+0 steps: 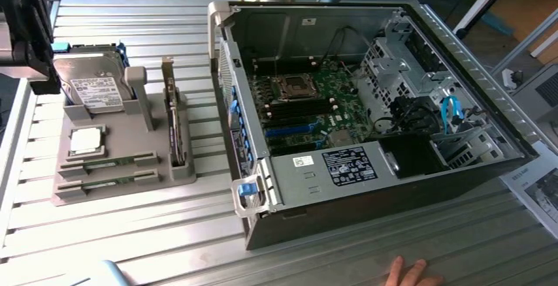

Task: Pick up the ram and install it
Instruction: 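Pick up the ram and move it above insertion slot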

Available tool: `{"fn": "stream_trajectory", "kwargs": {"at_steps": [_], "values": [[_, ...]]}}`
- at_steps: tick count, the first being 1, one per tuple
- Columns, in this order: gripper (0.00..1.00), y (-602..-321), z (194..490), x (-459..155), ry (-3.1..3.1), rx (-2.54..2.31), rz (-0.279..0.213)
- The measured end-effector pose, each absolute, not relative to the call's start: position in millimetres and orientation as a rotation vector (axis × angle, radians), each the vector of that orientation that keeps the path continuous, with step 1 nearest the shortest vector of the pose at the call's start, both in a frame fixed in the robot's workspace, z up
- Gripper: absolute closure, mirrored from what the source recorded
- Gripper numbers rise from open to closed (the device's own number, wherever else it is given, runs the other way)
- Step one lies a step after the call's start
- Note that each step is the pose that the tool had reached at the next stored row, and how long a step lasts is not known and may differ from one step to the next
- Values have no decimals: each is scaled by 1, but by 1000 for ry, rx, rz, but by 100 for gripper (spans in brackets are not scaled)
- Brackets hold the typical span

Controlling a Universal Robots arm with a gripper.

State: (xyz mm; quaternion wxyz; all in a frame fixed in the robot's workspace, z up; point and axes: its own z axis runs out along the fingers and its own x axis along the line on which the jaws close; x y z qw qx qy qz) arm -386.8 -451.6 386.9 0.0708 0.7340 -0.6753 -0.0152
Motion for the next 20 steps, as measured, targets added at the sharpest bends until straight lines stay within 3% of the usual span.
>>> {"fn": "stream_trajectory", "kwargs": {"at_steps": [11,20], "values": [[89,-452,387,-387,-2035,2211,-36],[89,-451,387,-389,-2053,2224,26]]}}
